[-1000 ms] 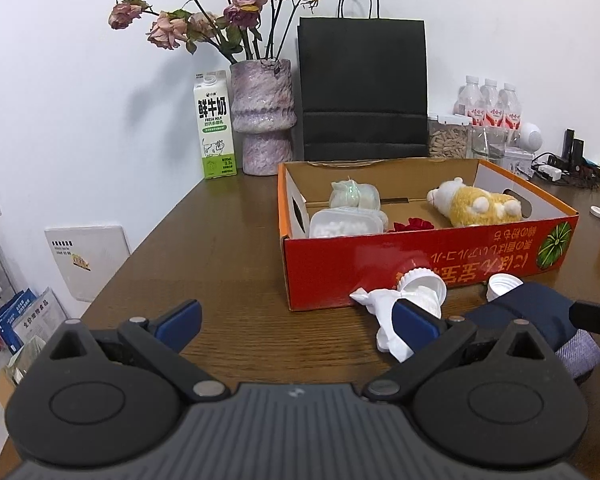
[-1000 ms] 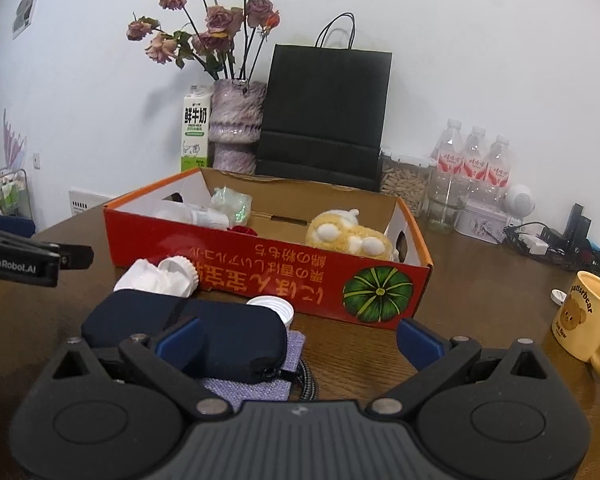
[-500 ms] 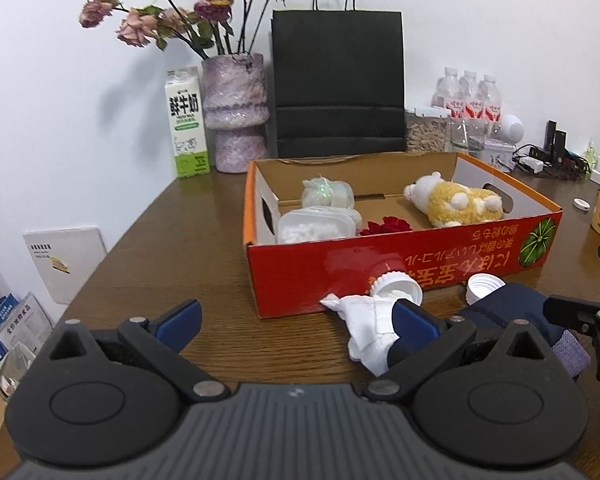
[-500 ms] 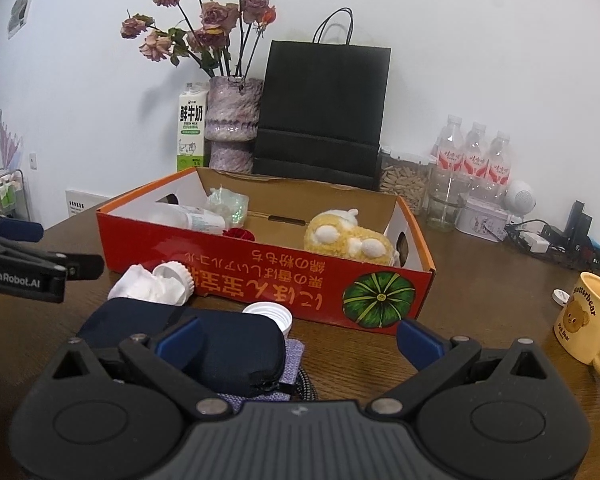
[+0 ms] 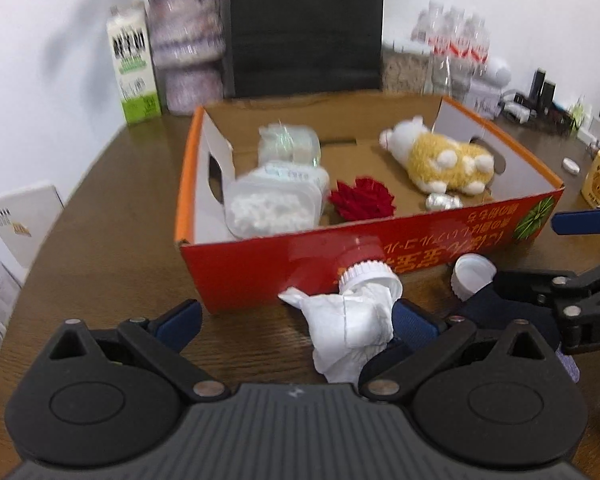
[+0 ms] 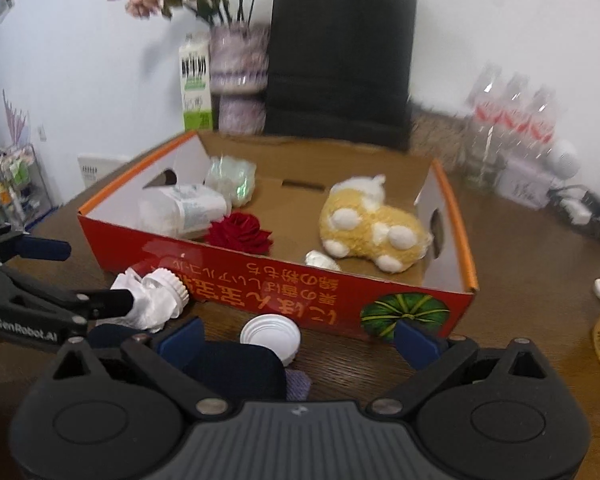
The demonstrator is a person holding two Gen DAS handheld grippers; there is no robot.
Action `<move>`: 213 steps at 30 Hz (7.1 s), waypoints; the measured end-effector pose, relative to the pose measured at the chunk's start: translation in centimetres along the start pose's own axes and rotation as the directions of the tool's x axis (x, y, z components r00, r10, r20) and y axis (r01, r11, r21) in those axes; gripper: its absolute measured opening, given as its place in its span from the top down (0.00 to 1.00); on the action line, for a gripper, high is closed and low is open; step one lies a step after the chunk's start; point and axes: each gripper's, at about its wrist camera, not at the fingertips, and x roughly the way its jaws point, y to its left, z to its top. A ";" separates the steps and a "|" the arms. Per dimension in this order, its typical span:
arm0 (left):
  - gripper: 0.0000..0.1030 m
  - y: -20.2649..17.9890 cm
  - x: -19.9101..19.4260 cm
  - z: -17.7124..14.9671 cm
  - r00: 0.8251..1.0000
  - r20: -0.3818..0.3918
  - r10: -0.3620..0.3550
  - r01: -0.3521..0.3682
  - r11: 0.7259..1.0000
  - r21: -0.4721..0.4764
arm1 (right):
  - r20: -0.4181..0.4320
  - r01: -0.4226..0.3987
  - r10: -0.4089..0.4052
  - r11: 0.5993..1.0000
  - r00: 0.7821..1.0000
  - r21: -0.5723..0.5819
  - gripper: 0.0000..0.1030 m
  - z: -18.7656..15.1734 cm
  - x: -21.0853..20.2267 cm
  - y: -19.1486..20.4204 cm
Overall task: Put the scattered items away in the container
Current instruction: 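Grasp the white tissue with the left gripper while the right grasps the white bottle cap, then carry the tissue and bottle cap into the box and open both grippers, then withdraw both tools toward the dark blue pouch and white caps, then grasp the dark blue pouch with the left gripper and lift it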
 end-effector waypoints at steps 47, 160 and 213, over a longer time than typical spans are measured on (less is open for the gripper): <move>0.83 0.9 -0.4 1.2 0.974 -0.155 -0.165 0.155 0.985 -0.073 | -0.158 -0.030 0.055 0.987 0.986 0.156 0.62 2.4 1.4 -0.5; 0.00 -0.8 -4.4 -4.3 0.865 0.485 0.131 -0.090 0.990 -0.106 | 0.384 0.079 -0.120 0.990 0.915 0.120 0.00 -4.8 -3.9 -1.0; 0.75 -5.5 -4.0 -6.5 0.963 0.190 -0.193 0.166 0.975 0.146 | 0.214 0.102 -0.097 0.995 0.972 -0.015 0.01 -7.1 -3.4 0.5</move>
